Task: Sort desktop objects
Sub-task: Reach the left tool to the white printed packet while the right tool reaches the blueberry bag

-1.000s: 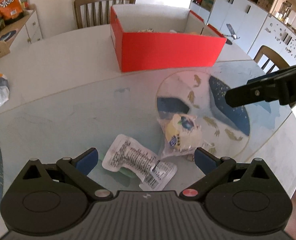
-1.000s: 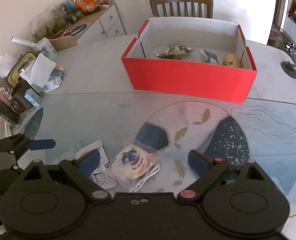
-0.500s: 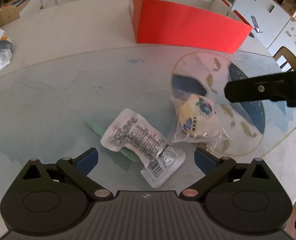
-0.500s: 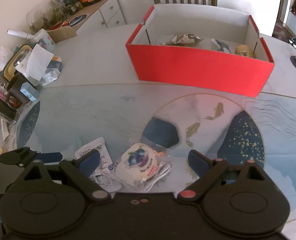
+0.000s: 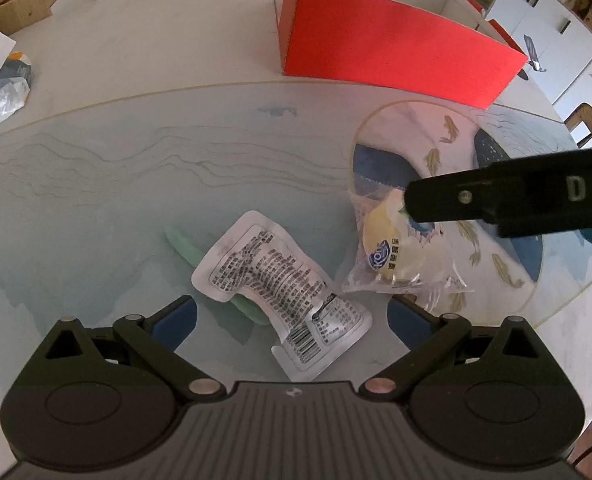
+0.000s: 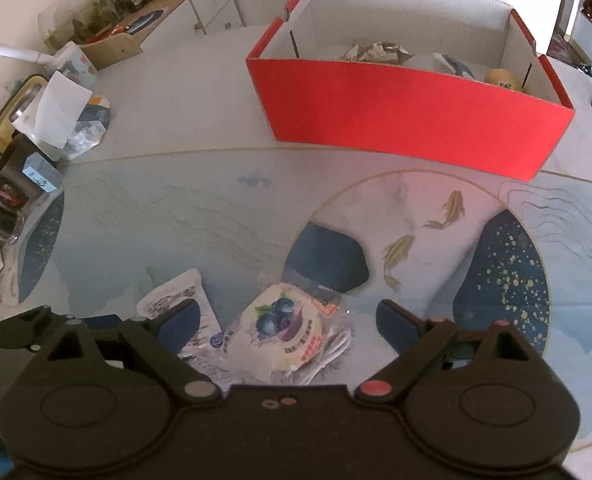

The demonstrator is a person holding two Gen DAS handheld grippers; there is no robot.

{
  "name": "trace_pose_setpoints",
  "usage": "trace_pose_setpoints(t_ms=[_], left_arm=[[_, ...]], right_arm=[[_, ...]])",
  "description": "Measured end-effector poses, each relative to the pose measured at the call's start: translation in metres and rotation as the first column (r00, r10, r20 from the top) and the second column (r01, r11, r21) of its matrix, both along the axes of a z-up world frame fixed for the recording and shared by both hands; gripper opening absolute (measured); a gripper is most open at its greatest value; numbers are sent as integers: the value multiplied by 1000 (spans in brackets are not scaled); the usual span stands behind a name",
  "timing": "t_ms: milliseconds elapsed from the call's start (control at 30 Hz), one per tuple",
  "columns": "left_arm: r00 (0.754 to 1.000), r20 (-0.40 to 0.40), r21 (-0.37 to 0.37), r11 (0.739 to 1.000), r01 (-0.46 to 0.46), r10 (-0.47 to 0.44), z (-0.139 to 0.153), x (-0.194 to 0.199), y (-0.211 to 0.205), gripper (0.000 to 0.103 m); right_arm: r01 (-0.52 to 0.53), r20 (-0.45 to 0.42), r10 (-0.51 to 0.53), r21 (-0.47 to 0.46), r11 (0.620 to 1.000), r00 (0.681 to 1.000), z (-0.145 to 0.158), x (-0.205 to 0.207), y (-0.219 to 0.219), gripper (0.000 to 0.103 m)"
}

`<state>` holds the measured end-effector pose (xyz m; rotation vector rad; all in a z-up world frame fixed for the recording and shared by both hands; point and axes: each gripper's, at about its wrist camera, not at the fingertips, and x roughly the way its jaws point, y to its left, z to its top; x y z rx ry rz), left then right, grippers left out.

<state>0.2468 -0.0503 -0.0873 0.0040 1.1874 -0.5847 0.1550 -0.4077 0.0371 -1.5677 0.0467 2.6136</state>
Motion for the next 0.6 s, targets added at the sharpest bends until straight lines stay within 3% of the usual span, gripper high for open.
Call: trace_pose_setpoints(t_ms=[600], left_arm=[[1000, 10, -13, 1000, 12, -12, -3, 4, -11, 102]], right_arm=[[61, 59, -62, 17, 998, 996, -31, -20, -1, 93]])
